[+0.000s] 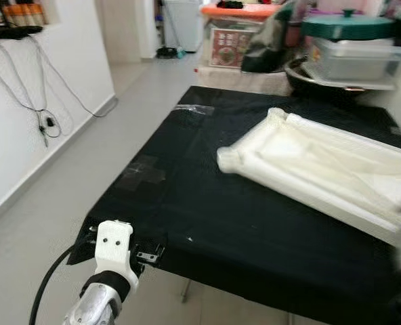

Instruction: Building children table

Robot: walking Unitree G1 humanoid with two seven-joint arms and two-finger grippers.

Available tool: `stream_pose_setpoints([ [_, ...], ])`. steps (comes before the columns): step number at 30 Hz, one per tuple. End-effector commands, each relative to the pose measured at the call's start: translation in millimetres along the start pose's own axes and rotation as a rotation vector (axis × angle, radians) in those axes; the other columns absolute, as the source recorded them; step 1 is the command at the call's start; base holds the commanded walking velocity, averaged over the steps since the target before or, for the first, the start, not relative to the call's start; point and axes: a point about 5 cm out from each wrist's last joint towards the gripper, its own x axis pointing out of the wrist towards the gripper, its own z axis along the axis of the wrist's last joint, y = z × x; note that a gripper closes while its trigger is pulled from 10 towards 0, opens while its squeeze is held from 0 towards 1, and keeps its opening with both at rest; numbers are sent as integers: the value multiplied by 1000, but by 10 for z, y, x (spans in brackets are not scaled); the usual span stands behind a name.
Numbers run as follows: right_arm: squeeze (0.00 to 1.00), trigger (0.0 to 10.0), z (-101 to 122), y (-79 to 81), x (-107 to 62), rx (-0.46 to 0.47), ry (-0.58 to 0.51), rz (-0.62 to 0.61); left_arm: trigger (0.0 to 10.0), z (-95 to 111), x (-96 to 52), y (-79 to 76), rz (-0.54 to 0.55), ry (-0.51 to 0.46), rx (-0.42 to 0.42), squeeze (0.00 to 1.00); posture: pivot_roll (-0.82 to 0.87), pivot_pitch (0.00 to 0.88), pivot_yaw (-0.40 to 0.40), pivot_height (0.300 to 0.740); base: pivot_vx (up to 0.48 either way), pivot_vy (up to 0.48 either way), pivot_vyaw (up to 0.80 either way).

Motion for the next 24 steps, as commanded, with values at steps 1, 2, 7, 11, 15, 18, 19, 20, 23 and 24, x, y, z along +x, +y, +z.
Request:
stream_pose_setpoints([
  [1, 0, 10000, -74, -38, 21, 13, 27, -18, 10000, -38, 16, -8, -5, 17, 4, 0, 112, 0, -51, 740, 0, 0, 0],
  [2, 0, 10000, -63, -43, 31, 18, 26, -17, 10000, -39, 18, -9, -6, 17, 7, 0, 112, 0, -51, 740, 0, 0, 0],
  [7, 0, 10000, -344, 670, -461, -20, 62, 370, 10000, -30, 19, -10, -9, 16, 0, 0, 126, 0, -52, 740, 0, 0, 0],
  [11, 0, 10000, -489, 1128, -883, -71, 60, 692, 10000, -26, 16, -8, -6, 16, 3, 0, 130, 0, -55, 740, 0, 0, 0],
  [15, 0, 10000, -542, 1496, -1446, -87, 28, 1052, 10000, -25, 14, -9, -7, 16, 3, 0, 134, 0, -59, 740, 0, 0, 0],
  [18, 0, 10000, -534, 1632, -1764, -82, 8, 1242, 10000, -27, 15, -11, -7, 16, 2, 0, 134, 0, -62, 740, 0, 0, 0],
  [19, 0, 10000, -523, 1708, -2048, -89, -24, 1425, 10000, -30, 16, -15, -7, 17, -1, 0, 135, 0, -66, 740, 0, 0, 0],
  [20, 0, 10000, -541, 1727, -2218, -120, -46, 1556, 10000, -33, 19, -19, -5, 17, -3, 0, 143, 0, -71, 740, 0, 0, 0],
  [23, 0, 10000, -570, 1727, -2308, -150, -53, 1642, 10000, -34, 20, -22, -4, 17, -4, 0, 145, 0, -74, 740, 0, 0, 0],
  [24, 0, 10000, -602, 1729, -2358, -185, -53, 1695, 10000, -34, 21, -22, -1, 16, -4, 0, 147, 0, -77, 740, 0, 0, 0],
])
